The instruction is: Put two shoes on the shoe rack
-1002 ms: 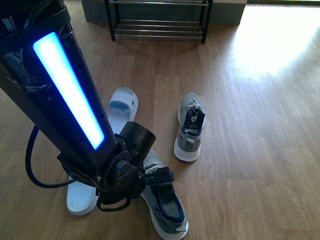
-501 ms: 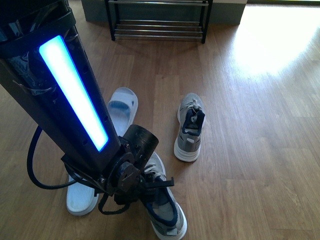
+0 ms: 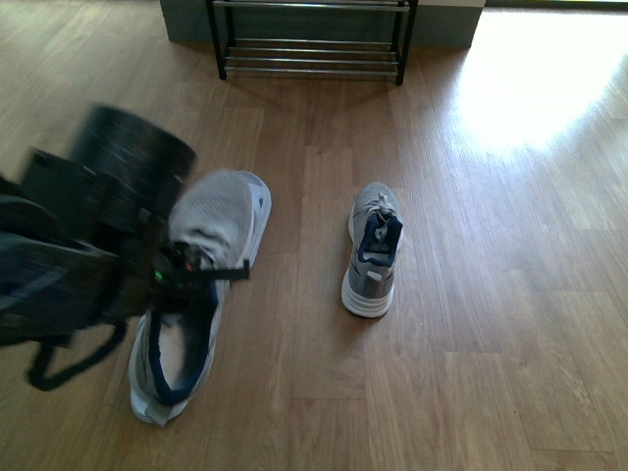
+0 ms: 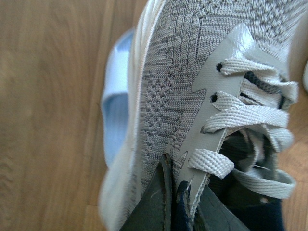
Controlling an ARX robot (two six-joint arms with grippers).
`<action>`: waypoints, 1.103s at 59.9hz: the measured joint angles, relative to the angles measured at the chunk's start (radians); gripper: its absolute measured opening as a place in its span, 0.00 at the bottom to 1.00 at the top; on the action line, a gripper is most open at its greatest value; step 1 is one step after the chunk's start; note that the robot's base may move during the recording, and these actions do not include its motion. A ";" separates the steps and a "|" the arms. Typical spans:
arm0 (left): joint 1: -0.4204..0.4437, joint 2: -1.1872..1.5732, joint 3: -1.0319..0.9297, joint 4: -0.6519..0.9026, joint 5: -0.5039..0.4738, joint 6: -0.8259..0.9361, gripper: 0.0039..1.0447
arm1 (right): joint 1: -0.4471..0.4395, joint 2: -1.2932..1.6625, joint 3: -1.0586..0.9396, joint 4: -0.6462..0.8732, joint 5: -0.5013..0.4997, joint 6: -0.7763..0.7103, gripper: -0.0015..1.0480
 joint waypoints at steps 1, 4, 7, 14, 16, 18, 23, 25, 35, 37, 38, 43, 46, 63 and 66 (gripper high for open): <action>0.003 -0.042 -0.021 -0.002 -0.008 0.013 0.01 | 0.000 0.000 0.000 0.000 0.000 0.000 0.91; 0.010 -0.172 -0.089 -0.019 -0.041 0.046 0.01 | 0.000 0.000 0.000 0.000 0.000 0.000 0.91; 0.016 -0.315 -0.159 -0.061 -0.073 0.068 0.01 | 0.000 0.000 0.000 0.000 0.000 0.000 0.91; 0.001 -0.700 -0.306 -0.264 -0.190 0.117 0.01 | 0.000 0.000 0.000 0.000 0.000 0.000 0.91; -0.014 -0.841 -0.348 -0.342 -0.245 0.141 0.01 | 0.000 0.000 0.000 0.000 0.000 0.000 0.91; -0.042 -1.056 -0.397 -0.466 -0.328 0.173 0.01 | 0.000 0.000 0.000 0.000 0.000 0.000 0.91; 0.000 -1.511 -0.489 -0.618 -0.425 0.269 0.01 | 0.000 0.000 0.000 0.000 0.000 0.000 0.91; 0.092 -1.678 -0.554 -0.557 -0.406 0.332 0.01 | 0.000 0.000 0.000 0.000 0.000 0.000 0.91; 0.202 -1.787 -0.619 -0.631 -0.397 0.402 0.01 | 0.000 0.000 0.000 0.000 0.000 0.000 0.91; 0.202 -1.787 -0.623 -0.632 -0.395 0.408 0.01 | 0.000 0.000 0.000 0.000 0.000 0.000 0.91; 0.203 -1.787 -0.624 -0.632 -0.397 0.411 0.01 | 0.000 0.000 0.000 0.000 0.000 0.000 0.91; 0.206 -1.793 -0.624 -0.632 -0.397 0.414 0.01 | 0.000 -0.001 0.000 0.000 0.000 0.000 0.91; 0.206 -1.793 -0.624 -0.632 -0.387 0.417 0.01 | 0.000 0.000 0.000 0.000 0.000 0.000 0.91; 0.208 -1.793 -0.624 -0.632 -0.395 0.420 0.01 | 0.000 -0.002 0.000 0.000 0.000 0.000 0.91; 0.208 -1.793 -0.624 -0.632 -0.395 0.420 0.01 | 0.000 0.000 0.000 0.000 -0.005 0.000 0.91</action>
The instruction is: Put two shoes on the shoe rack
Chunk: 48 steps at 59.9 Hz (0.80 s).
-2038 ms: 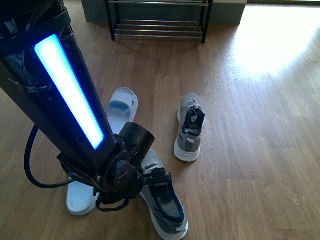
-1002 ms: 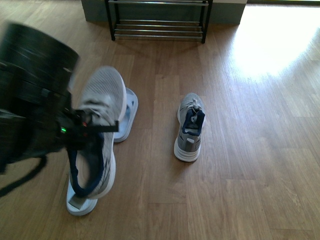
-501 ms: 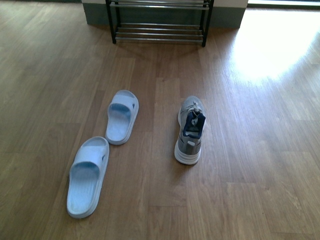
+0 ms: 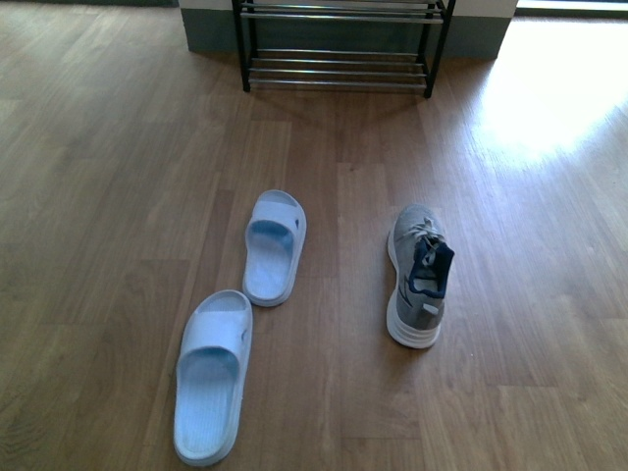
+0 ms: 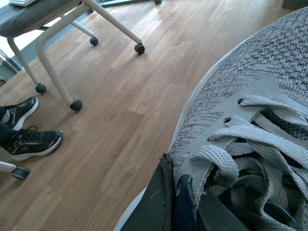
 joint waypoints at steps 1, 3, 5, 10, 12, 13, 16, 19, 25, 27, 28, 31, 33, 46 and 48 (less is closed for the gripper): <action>0.000 0.000 0.000 0.000 0.000 0.000 0.01 | 0.000 0.000 0.000 0.000 0.000 0.000 0.91; 0.000 0.000 0.000 0.000 0.000 0.000 0.01 | 0.000 -0.001 0.000 0.000 0.000 0.000 0.91; 0.000 0.000 0.000 0.000 0.000 0.000 0.01 | 0.000 -0.001 0.000 0.000 0.001 0.000 0.91; 0.000 0.000 0.000 0.000 0.000 0.000 0.01 | 0.000 0.000 0.000 0.000 0.001 0.000 0.91; 0.000 0.000 0.000 0.000 0.000 0.000 0.01 | 0.000 0.000 0.000 0.000 0.002 0.000 0.91; 0.000 0.000 0.000 0.000 0.000 0.000 0.01 | 0.000 0.000 0.000 0.000 0.002 0.000 0.91; 0.000 0.000 0.000 0.000 0.005 0.000 0.01 | 0.000 0.000 0.000 0.000 0.003 0.000 0.91; 0.000 0.000 0.000 0.000 0.008 0.000 0.01 | 0.000 0.000 0.000 0.000 0.003 0.000 0.91; 0.000 0.000 0.000 0.000 0.008 0.000 0.01 | 0.000 0.000 0.000 0.000 0.002 0.000 0.91; 0.000 0.000 0.000 0.000 0.007 0.000 0.01 | 0.000 -0.001 0.000 0.000 0.005 0.000 0.91; 0.000 0.000 0.000 0.000 0.008 0.000 0.01 | 0.000 -0.001 0.000 0.000 0.005 0.000 0.91; 0.000 0.000 0.000 0.000 0.008 0.000 0.01 | 0.000 0.000 0.000 0.000 0.005 0.000 0.91; 0.000 0.000 0.000 0.000 0.006 0.000 0.01 | 0.000 0.000 0.000 0.000 0.000 0.000 0.91; 0.000 0.000 0.000 0.000 -0.008 0.001 0.01 | 0.000 0.001 0.000 0.000 -0.002 0.000 0.91; 0.000 0.000 0.000 0.000 -0.007 0.002 0.01 | 0.008 0.003 0.001 -0.014 0.032 -0.015 0.91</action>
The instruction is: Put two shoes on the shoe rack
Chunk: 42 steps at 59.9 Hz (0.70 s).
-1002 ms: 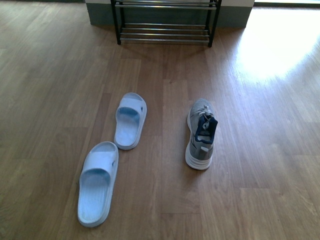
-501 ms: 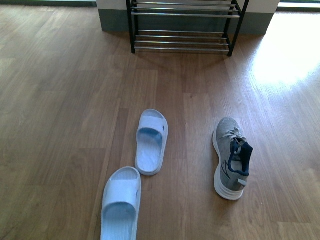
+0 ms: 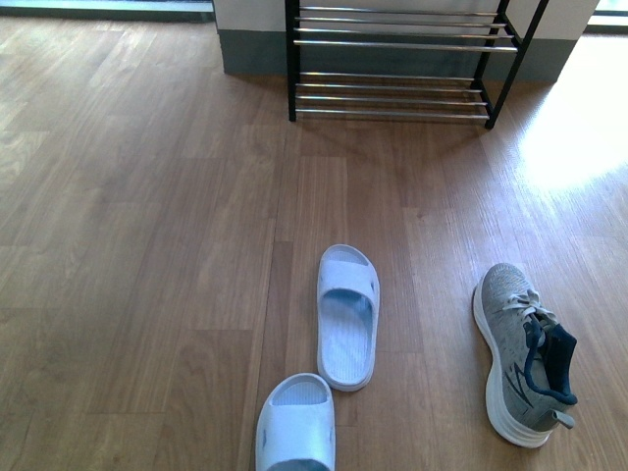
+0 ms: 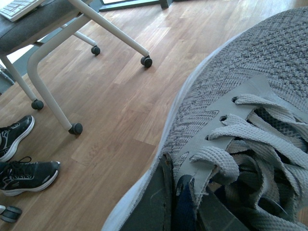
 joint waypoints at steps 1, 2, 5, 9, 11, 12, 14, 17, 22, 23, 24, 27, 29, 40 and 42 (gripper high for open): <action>0.000 0.000 0.000 0.000 0.000 0.000 0.01 | 0.005 0.000 0.000 -0.008 0.013 -0.011 0.91; 0.000 0.000 0.000 0.000 0.002 0.000 0.01 | 0.014 0.002 0.000 -0.020 0.027 -0.020 0.91; 0.000 0.000 0.000 0.000 0.008 0.000 0.01 | 0.027 0.011 0.001 -0.041 0.030 -0.032 0.91; 0.000 0.000 0.000 0.000 0.014 0.000 0.01 | 0.034 0.048 0.001 -0.037 -0.018 -0.058 0.91; 0.000 0.000 0.000 0.000 0.014 0.000 0.01 | 0.021 0.084 0.001 0.001 -0.034 -0.074 0.91; 0.000 0.000 0.000 0.000 0.014 0.000 0.01 | 0.013 0.117 0.002 0.031 -0.034 -0.084 0.91; 0.000 0.000 0.000 0.000 0.013 0.000 0.01 | -0.012 0.226 0.010 0.108 -0.051 -0.121 0.91; 0.000 0.000 0.000 0.000 0.013 0.000 0.01 | -0.055 0.390 0.025 0.216 -0.096 -0.164 0.91; 0.000 0.000 0.000 0.000 0.011 0.001 0.01 | -0.105 0.639 0.063 0.354 -0.141 -0.202 0.91; 0.000 0.000 0.000 0.000 0.010 0.001 0.01 | -0.116 0.704 0.075 0.386 -0.148 -0.206 0.91; 0.000 0.000 0.000 0.000 0.010 0.001 0.01 | -0.121 0.737 0.081 0.401 -0.150 -0.207 0.91; 0.000 0.000 0.000 0.000 0.011 0.001 0.01 | -0.144 0.906 0.114 0.480 -0.166 -0.207 0.91; 0.000 0.000 0.000 0.000 0.011 0.001 0.01 | -0.156 1.007 0.134 0.523 -0.169 -0.204 0.91; 0.000 0.000 0.000 0.000 0.011 0.001 0.01 | -0.197 1.553 0.242 0.655 -0.161 -0.215 0.91; 0.000 0.000 0.000 0.000 0.011 0.001 0.01 | -0.202 1.619 0.256 0.669 -0.151 -0.221 0.91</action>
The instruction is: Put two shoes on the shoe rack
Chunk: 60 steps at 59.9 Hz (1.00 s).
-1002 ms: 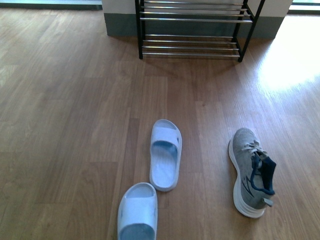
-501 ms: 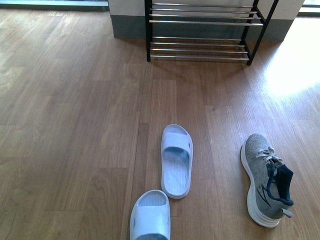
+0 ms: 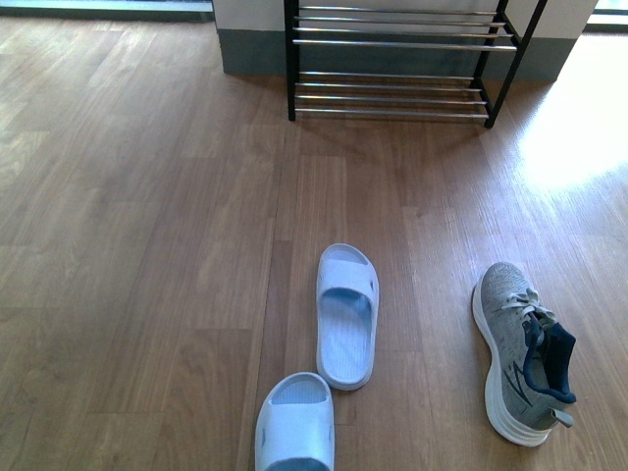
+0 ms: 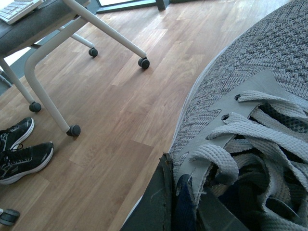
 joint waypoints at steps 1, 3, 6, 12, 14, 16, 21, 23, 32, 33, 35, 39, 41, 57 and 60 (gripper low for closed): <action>0.000 0.000 0.000 0.000 0.000 0.000 0.01 | -0.002 0.021 0.005 0.003 0.001 -0.002 0.91; 0.000 0.000 0.000 0.000 0.000 0.000 0.01 | -0.011 0.095 0.023 0.017 0.000 -0.009 0.91; 0.000 0.000 0.000 0.000 0.000 0.000 0.01 | -0.018 0.177 0.045 0.027 0.007 -0.013 0.91; 0.000 0.000 0.000 0.000 0.000 0.000 0.01 | -0.016 0.338 0.097 0.054 0.018 -0.013 0.91; 0.000 0.000 0.000 0.000 0.000 0.000 0.01 | -0.015 0.372 0.111 0.062 0.019 -0.013 0.91; 0.000 0.000 0.000 0.000 0.000 0.000 0.01 | -0.011 0.426 0.134 0.071 0.033 -0.013 0.91; 0.000 0.000 0.000 0.000 0.000 0.000 0.01 | -0.010 0.514 0.171 0.085 0.029 -0.011 0.91; 0.000 0.000 0.000 0.000 0.000 0.000 0.01 | -0.010 0.543 0.182 0.099 0.030 -0.012 0.91; 0.000 0.000 0.000 0.000 0.000 0.000 0.01 | -0.018 0.660 0.241 0.132 0.054 -0.012 0.91; 0.000 0.000 0.000 0.000 0.000 0.000 0.01 | -0.019 0.668 0.246 0.132 0.054 -0.012 0.91; 0.000 0.000 0.000 0.000 0.000 0.000 0.01 | -0.019 0.686 0.256 0.135 0.054 -0.012 0.91; 0.000 0.000 0.000 0.000 0.000 0.000 0.01 | -0.024 0.709 0.272 0.137 0.047 -0.002 0.91; 0.000 0.000 0.000 0.000 0.000 0.000 0.01 | -0.025 0.721 0.283 0.137 0.048 0.009 0.91; 0.000 0.000 0.000 0.000 0.000 0.000 0.01 | -0.017 0.812 0.351 0.172 0.039 0.078 0.91; 0.000 0.000 0.000 0.000 0.000 0.000 0.01 | -0.016 0.827 0.363 0.173 0.038 0.079 0.91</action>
